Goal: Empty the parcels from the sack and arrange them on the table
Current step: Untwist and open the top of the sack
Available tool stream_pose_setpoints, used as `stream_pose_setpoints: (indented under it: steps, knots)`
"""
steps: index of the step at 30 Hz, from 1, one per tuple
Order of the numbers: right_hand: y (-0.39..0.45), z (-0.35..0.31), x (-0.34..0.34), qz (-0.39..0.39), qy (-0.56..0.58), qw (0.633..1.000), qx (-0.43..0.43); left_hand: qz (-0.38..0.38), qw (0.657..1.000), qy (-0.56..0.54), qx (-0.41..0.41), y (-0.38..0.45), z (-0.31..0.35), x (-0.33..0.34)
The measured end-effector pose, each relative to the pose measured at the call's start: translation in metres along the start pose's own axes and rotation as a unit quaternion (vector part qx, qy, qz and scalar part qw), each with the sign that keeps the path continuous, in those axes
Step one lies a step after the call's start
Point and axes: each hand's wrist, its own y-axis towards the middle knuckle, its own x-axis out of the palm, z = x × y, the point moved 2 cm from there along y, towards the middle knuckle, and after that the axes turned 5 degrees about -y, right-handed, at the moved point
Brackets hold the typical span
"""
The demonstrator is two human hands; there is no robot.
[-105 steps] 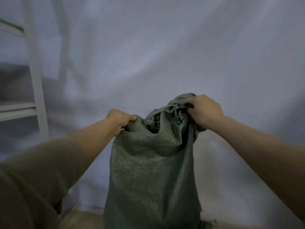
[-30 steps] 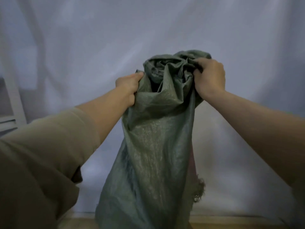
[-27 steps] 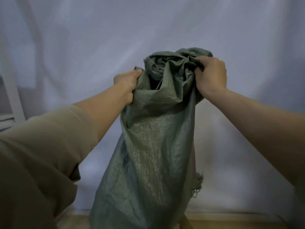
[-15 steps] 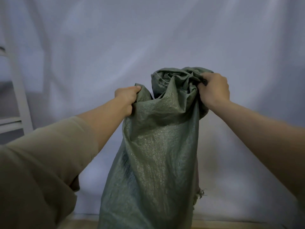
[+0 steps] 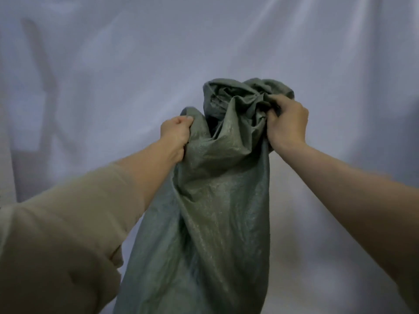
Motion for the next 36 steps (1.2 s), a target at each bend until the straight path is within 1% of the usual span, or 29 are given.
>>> stream_pose_setpoints:
  steps: [2, 3, 4, 5, 7, 10, 12, 14, 16, 18, 20, 21, 22, 23, 24, 26, 28, 29, 30, 31, 34, 36]
  knots:
    - [-0.007, 0.022, 0.009, -0.091, -0.056, 0.994, 0.014, 0.020, 0.997, 0.047, -0.063, 0.000, -0.024, -0.009]
    - [-0.010, 0.032, 0.011, -0.127, -0.075, 0.989, 0.031, 0.023, 0.994, 0.060, -0.085, 0.000, -0.031, -0.011]
    - [-0.011, 0.039, 0.012, -0.147, -0.081, 0.985, 0.047, 0.026, 0.993, 0.061, -0.093, 0.000, -0.033, -0.009]
    - [-0.010, 0.044, 0.013, -0.150, -0.080, 0.984, 0.058, 0.029, 0.994, 0.051, -0.092, 0.000, -0.030, -0.005]
    - [-0.005, 0.045, 0.014, -0.134, -0.068, 0.986, 0.067, 0.013, 0.997, 0.030, -0.077, 0.002, -0.022, 0.006]
    - [-0.006, 0.047, 0.016, -0.131, -0.073, 0.987, 0.061, -0.003, 0.998, 0.042, -0.055, 0.005, -0.021, 0.017]
    - [-0.012, 0.054, 0.019, -0.157, -0.074, 0.985, 0.023, 0.012, 0.996, 0.057, -0.066, 0.005, -0.033, 0.010]
    - [-0.021, 0.062, 0.023, -0.201, -0.054, 0.977, -0.047, 0.020, 0.994, 0.084, -0.071, 0.010, -0.048, -0.001]
    - [-0.031, 0.069, 0.026, -0.262, -0.014, 0.958, -0.114, 0.010, 0.992, 0.109, -0.061, 0.014, -0.055, -0.008]
    - [-0.035, 0.071, 0.022, -0.349, 0.018, 0.931, -0.108, 0.024, 0.992, 0.115, -0.038, 0.017, -0.049, -0.006]
    - [-0.035, 0.067, 0.019, -0.448, 0.005, 0.888, -0.106, 0.028, 0.993, 0.116, 0.013, 0.017, -0.036, 0.005]
    - [-0.036, 0.063, 0.017, -0.477, -0.010, 0.870, -0.125, 0.007, 0.991, 0.129, 0.042, 0.015, -0.029, 0.014]
    - [-0.034, 0.060, 0.016, -0.486, -0.014, 0.862, -0.142, -0.032, 0.986, 0.149, 0.069, 0.012, -0.023, 0.023]
    - [-0.034, 0.057, 0.014, -0.479, -0.010, 0.864, -0.155, -0.080, 0.978, 0.175, 0.086, 0.007, -0.020, 0.032]
    - [-0.034, 0.055, 0.012, -0.457, -0.007, 0.874, -0.164, -0.127, 0.967, 0.201, 0.093, 0.002, -0.020, 0.038]
    - [-0.037, 0.060, 0.011, -0.392, -0.028, 0.901, -0.186, -0.191, 0.946, 0.244, 0.092, -0.007, -0.028, 0.046]
    - [-0.041, 0.068, 0.008, -0.312, -0.087, 0.927, -0.191, -0.239, 0.934, 0.252, 0.079, -0.016, -0.040, 0.049]
    - [-0.043, 0.070, 0.006, -0.281, -0.121, 0.934, -0.183, -0.266, 0.928, 0.249, 0.075, -0.023, -0.044, 0.052]
    - [-0.045, 0.072, 0.005, -0.266, -0.152, 0.935, -0.176, -0.292, 0.921, 0.247, 0.074, -0.030, -0.048, 0.055]
    - [-0.047, 0.072, 0.003, -0.268, -0.180, 0.929, -0.180, -0.317, 0.912, 0.249, 0.079, -0.036, -0.050, 0.059]
    - [-0.054, 0.072, 0.005, -0.318, -0.231, 0.890, -0.231, -0.375, 0.878, 0.279, 0.102, -0.054, -0.055, 0.065]
    - [-0.060, 0.071, 0.008, -0.337, -0.243, 0.876, -0.243, -0.389, 0.866, 0.295, 0.106, -0.061, -0.057, 0.061]
